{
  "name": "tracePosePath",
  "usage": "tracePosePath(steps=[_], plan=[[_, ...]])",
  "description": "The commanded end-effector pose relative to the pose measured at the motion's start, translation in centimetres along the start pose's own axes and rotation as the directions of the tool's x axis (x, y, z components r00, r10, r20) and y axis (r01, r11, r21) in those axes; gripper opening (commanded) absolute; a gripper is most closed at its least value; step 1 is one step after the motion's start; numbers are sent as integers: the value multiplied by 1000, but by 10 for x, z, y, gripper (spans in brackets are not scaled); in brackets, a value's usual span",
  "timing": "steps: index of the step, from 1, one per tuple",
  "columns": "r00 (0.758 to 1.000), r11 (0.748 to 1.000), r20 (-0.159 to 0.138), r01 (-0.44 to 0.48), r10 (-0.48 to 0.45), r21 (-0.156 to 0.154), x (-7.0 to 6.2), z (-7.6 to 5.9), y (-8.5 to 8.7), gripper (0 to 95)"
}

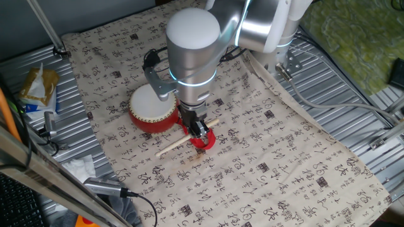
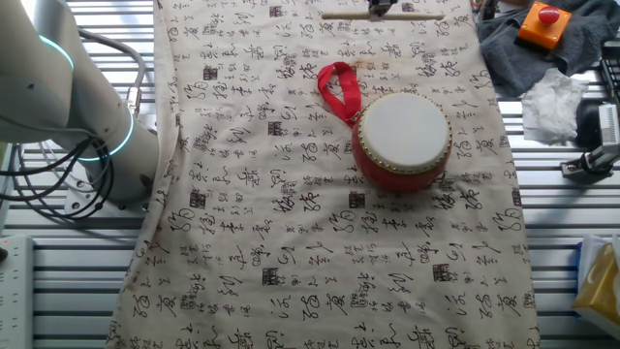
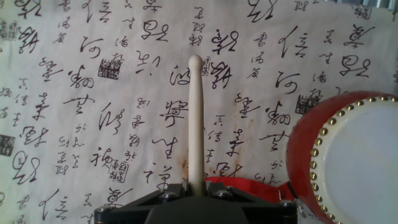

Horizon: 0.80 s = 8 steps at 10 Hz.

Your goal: Play the drum

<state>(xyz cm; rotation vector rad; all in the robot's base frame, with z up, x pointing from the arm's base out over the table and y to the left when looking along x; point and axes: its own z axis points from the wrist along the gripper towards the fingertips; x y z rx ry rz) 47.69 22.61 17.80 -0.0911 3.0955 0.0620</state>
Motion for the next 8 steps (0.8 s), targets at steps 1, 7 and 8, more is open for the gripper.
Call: tracePosePath(steps=[1, 7, 8], plan=[[1000, 1000, 6, 4, -4, 1, 0, 0, 0, 0], [988, 988, -5, -154, 154, 33, 3, -5, -8, 0], [987, 987, -15, -158, 159, 37, 4, -4, -13, 0]])
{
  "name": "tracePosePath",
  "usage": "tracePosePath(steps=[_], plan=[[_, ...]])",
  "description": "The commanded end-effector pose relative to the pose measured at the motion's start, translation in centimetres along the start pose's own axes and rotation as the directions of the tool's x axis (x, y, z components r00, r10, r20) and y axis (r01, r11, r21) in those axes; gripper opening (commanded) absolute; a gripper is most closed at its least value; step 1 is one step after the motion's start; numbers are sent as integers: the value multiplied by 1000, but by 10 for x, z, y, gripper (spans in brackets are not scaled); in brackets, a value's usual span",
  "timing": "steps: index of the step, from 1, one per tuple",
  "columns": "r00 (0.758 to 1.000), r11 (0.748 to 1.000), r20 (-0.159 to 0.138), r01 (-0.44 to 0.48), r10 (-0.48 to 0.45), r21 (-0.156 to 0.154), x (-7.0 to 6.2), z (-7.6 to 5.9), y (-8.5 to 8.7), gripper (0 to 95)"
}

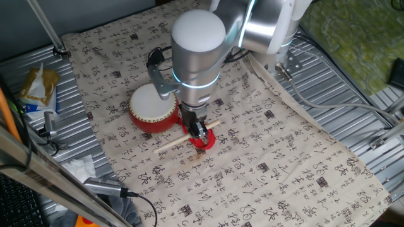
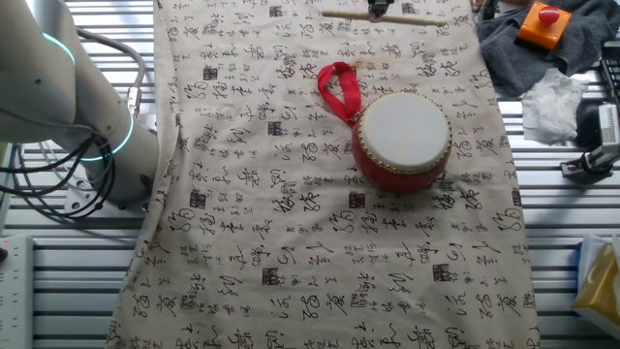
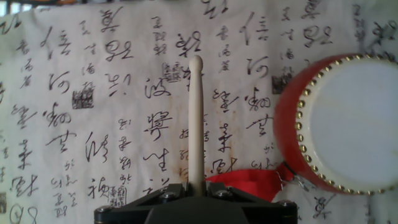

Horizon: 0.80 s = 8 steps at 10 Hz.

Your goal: Play the drum

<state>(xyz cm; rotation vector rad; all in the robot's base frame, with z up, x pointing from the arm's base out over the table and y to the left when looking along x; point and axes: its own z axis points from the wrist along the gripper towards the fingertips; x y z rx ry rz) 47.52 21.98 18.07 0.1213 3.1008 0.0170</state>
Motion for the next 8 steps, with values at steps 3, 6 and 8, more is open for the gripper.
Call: tracePosePath(steps=[3, 6, 8], plan=[[998, 999, -32, 53, -53, 1, 8, 6, -44, 0], [988, 990, -64, 140, -140, -5, 18, 6, -78, 0], [980, 983, -77, 182, -182, -9, 26, 3, -96, 0]])
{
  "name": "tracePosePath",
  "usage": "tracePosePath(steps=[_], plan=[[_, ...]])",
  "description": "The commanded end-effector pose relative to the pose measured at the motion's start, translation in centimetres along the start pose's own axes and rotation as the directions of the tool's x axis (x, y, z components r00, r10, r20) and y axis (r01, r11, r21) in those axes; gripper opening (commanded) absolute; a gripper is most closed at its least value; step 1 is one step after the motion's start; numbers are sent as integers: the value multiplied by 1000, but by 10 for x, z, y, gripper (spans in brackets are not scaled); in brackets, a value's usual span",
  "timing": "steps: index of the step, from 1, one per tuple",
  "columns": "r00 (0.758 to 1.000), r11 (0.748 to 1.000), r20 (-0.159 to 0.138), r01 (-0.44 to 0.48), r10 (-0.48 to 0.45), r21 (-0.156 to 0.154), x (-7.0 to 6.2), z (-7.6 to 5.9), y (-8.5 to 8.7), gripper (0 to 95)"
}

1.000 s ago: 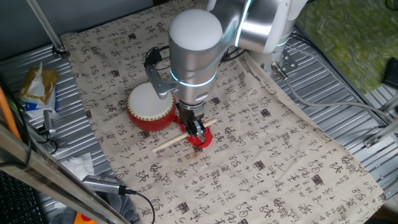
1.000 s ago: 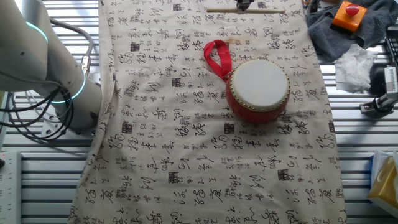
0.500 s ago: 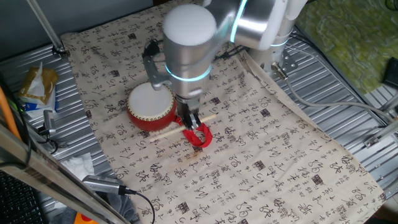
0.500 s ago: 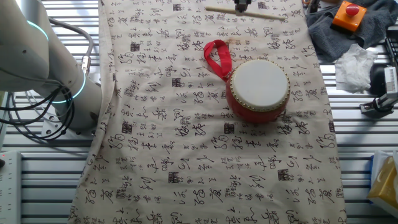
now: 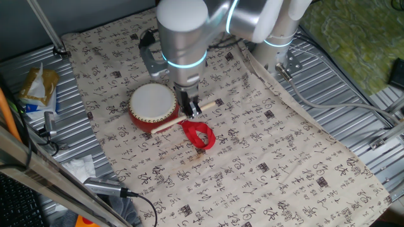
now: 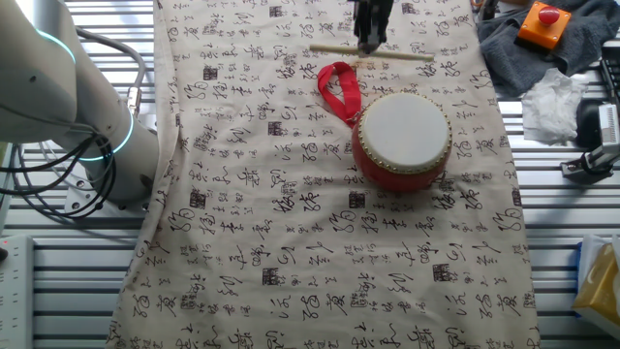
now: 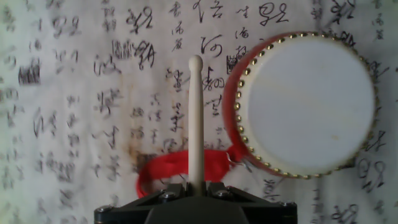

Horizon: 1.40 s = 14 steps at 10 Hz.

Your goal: Play the drum

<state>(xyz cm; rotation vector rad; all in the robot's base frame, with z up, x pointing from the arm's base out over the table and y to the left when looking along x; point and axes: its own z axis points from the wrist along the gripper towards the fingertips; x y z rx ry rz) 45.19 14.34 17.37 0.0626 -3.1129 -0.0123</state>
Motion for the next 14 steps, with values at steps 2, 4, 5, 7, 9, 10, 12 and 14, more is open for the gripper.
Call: tracePosePath(steps=[2, 4, 5, 7, 9, 10, 12, 14], plan=[[995, 995, -10, 100, -100, -5, 17, 4, -32, 0], [992, 992, -8, 129, -129, -6, 26, 11, -51, 0], [990, 990, -7, 137, -138, -6, 30, 12, -57, 0], [988, 989, -6, 151, -151, -5, 37, 13, -69, 0], [988, 988, -10, 157, -157, 0, 37, 14, -75, 0], [987, 987, -9, 162, -162, -1, 35, 13, -76, 0], [985, 985, -8, 174, -174, -7, 32, 12, -77, 0], [984, 984, -1, 180, -180, -6, 33, 12, -77, 0]])
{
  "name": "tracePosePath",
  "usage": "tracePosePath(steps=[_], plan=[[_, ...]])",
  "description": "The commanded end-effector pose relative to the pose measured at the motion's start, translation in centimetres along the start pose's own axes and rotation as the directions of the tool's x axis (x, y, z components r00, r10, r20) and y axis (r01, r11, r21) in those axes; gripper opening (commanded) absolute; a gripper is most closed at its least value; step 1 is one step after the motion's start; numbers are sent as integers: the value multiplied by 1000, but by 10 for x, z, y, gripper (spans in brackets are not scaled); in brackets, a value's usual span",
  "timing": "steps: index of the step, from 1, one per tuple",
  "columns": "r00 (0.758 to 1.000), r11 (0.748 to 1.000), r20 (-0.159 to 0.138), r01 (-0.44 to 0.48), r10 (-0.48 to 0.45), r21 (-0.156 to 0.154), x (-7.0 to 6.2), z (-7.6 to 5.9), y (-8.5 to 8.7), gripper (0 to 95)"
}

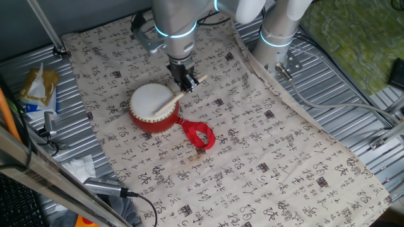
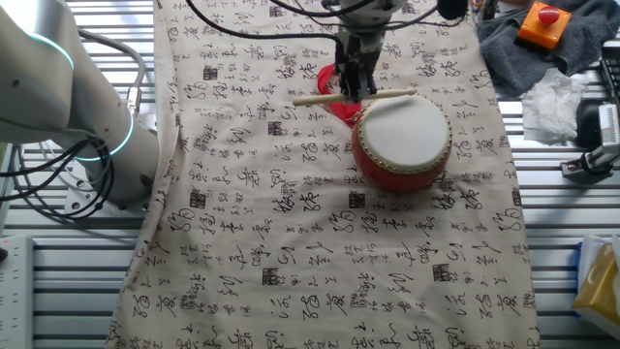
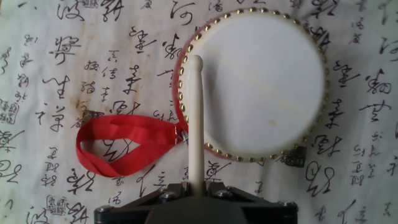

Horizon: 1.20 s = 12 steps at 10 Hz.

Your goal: Play the drum

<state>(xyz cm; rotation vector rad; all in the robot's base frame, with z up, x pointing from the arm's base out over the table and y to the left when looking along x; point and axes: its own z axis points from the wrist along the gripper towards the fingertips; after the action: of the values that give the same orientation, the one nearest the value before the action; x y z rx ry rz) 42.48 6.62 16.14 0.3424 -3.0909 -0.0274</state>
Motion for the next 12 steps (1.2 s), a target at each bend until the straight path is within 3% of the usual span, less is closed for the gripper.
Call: tracePosePath(steps=[1, 4, 8, 12], plan=[[1000, 1000, 8, -1, 1, -3, 3, -1, 0, 0], [1000, 1000, 18, -24, 25, -13, 4, -3, 3, 0], [996, 997, 56, -75, 76, -8, 4, -3, 3, 0], [988, 990, 58, -140, 141, -10, 4, -3, 3, 0]])
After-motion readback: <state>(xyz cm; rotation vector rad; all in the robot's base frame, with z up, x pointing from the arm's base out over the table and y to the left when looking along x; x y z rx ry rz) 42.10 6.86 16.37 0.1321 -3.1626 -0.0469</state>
